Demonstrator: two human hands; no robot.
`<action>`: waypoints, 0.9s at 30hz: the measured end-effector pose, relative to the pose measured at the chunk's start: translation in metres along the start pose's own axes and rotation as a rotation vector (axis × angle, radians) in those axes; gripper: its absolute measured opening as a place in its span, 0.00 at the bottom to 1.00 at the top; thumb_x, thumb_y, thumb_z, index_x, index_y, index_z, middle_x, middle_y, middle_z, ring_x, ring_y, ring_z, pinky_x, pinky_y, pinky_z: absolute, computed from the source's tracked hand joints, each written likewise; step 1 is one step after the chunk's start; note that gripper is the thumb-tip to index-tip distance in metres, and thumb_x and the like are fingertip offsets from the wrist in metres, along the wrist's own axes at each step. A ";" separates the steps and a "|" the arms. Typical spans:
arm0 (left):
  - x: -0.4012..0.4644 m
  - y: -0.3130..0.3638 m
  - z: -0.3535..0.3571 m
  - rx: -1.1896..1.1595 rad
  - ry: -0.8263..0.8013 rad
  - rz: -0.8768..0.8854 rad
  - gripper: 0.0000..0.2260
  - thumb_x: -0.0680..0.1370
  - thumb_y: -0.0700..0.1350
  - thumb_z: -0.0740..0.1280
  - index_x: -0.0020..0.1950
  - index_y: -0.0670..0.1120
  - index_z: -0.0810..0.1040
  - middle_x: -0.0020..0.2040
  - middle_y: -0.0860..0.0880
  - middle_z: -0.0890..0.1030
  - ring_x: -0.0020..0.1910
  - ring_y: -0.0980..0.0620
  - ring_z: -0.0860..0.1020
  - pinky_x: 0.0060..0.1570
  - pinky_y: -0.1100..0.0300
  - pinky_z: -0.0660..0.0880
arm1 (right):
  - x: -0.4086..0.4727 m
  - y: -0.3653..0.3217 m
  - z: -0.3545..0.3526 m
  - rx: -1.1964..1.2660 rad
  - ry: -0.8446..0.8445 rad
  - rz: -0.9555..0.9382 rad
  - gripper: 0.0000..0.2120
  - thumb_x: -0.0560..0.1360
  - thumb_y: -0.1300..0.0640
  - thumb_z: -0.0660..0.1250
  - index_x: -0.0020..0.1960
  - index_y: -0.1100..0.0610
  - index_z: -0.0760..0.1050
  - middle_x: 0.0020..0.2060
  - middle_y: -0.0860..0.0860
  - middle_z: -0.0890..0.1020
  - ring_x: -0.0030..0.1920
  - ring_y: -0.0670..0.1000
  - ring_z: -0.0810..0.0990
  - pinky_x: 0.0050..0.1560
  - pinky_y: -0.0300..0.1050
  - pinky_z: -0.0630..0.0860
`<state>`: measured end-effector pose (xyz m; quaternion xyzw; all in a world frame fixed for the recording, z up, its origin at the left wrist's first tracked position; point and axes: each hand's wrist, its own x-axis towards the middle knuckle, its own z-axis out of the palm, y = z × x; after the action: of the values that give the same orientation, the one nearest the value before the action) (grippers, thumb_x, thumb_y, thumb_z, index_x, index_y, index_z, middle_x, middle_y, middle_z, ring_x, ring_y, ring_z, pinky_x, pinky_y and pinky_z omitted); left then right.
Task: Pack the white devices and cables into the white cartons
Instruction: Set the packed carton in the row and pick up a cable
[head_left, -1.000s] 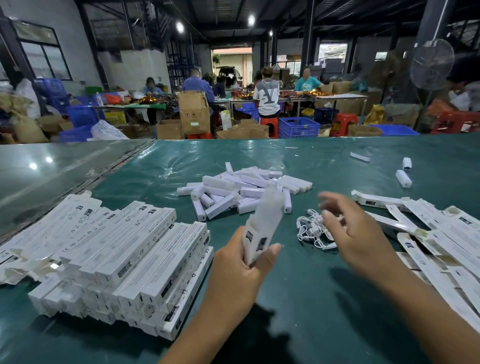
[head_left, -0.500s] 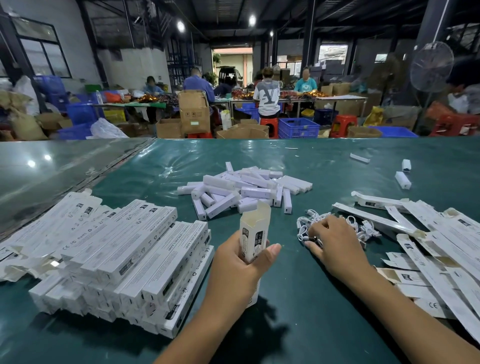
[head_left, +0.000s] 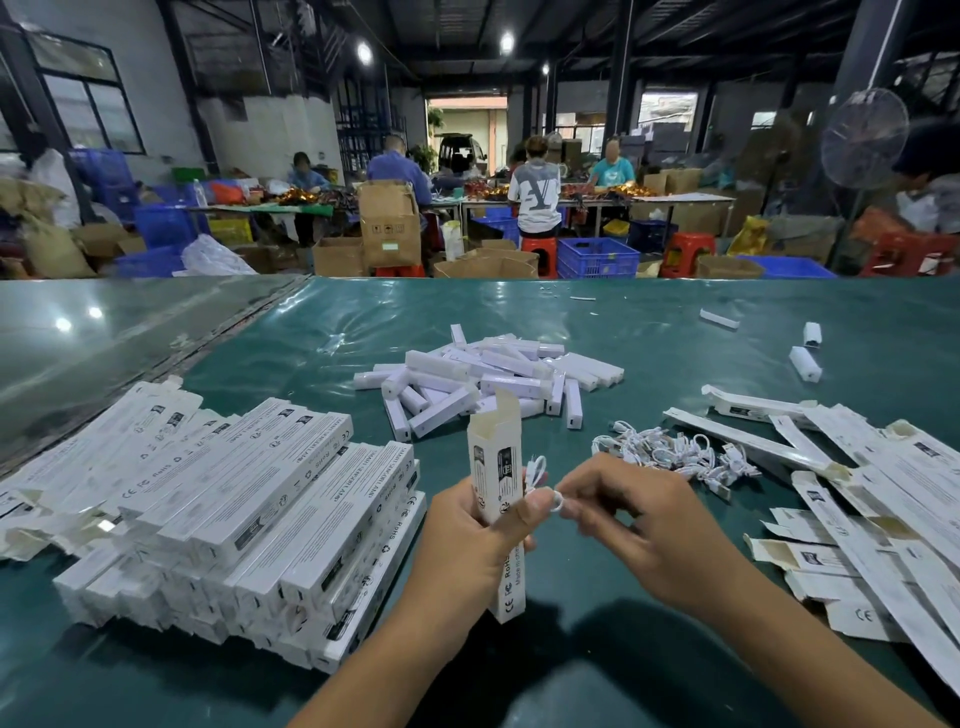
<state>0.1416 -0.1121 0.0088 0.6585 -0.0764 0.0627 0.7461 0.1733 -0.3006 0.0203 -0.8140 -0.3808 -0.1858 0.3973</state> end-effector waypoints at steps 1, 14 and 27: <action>0.001 0.001 -0.001 -0.015 -0.013 0.003 0.12 0.70 0.50 0.80 0.48 0.46 0.86 0.35 0.52 0.84 0.33 0.56 0.79 0.37 0.65 0.77 | 0.000 -0.001 0.000 0.077 -0.006 0.039 0.05 0.79 0.54 0.70 0.50 0.55 0.81 0.34 0.44 0.80 0.34 0.47 0.80 0.36 0.40 0.75; 0.000 0.004 -0.008 -0.012 -0.226 -0.075 0.02 0.71 0.46 0.76 0.42 0.49 0.86 0.34 0.51 0.82 0.31 0.55 0.77 0.35 0.64 0.74 | 0.000 0.000 -0.013 0.118 -0.134 -0.006 0.25 0.70 0.48 0.78 0.66 0.45 0.79 0.42 0.43 0.85 0.41 0.44 0.85 0.48 0.35 0.80; 0.005 -0.003 -0.010 0.469 0.034 0.161 0.11 0.74 0.52 0.77 0.44 0.46 0.81 0.34 0.49 0.81 0.30 0.58 0.73 0.31 0.57 0.73 | 0.006 -0.018 -0.034 0.462 0.360 0.076 0.08 0.73 0.49 0.76 0.49 0.52 0.83 0.36 0.52 0.85 0.30 0.53 0.83 0.32 0.41 0.80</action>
<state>0.1469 -0.1022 0.0059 0.8043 -0.0995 0.1492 0.5665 0.1633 -0.3178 0.0537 -0.6697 -0.3055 -0.2207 0.6399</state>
